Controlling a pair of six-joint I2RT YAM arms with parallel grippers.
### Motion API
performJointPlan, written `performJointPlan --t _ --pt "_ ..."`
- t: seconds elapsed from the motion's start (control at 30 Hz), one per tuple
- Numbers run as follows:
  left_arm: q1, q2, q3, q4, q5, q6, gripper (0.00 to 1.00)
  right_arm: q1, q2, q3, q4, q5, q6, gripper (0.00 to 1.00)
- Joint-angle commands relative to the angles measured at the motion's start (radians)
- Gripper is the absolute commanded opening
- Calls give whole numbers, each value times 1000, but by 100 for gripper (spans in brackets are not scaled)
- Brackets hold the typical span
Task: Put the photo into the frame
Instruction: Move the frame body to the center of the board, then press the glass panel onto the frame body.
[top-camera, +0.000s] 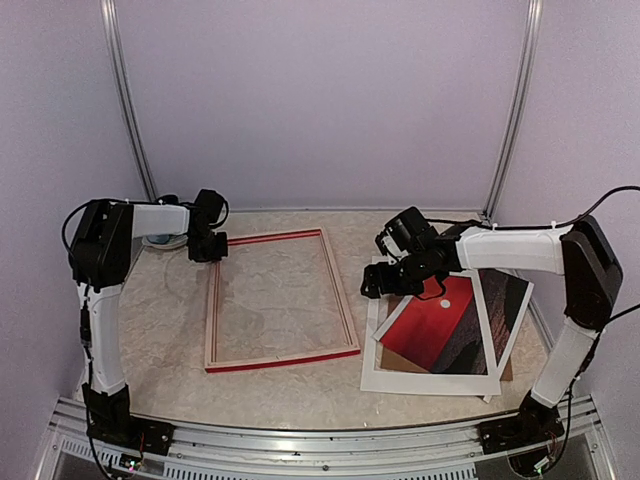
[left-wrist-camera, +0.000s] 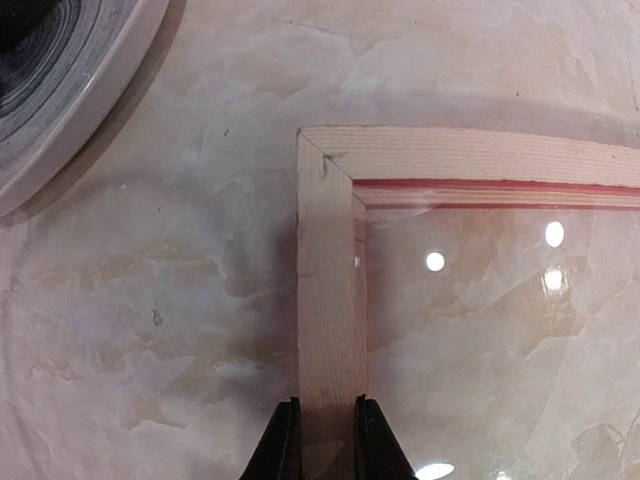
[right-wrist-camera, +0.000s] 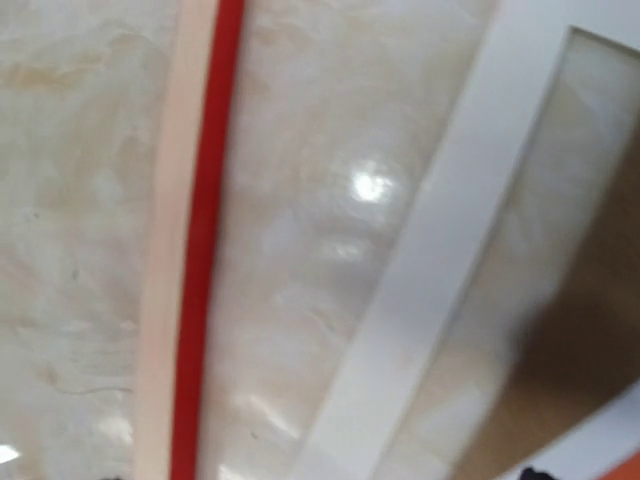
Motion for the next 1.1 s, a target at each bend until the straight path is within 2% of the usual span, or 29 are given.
performJointPlan --t 0.0,0.3,0.4,0.53,0.57,0.9,1.07 --pt "-52 -43 -114 -91 45 22 2 6 51 48 15 -51 -12 85" --pt "-97 -168 -294 -67 77 49 2 10 118 94 46 -108 -11 84" --pt "-97 -190 -303 -64 81 56 6 17 146 113 50 -111 -10 83" --pt "-94 -187 -253 -79 87 51 23 29 202 148 48 -93 -11 81" --pt "-94 -185 -227 -86 87 47 25 35 215 157 49 -83 -12 80" --pt "-93 -145 -5 -169 14 46 26 64 282 184 59 -43 -5 78" --pt "-94 -88 14 -181 -38 68 26 64 293 189 59 -35 -5 78"
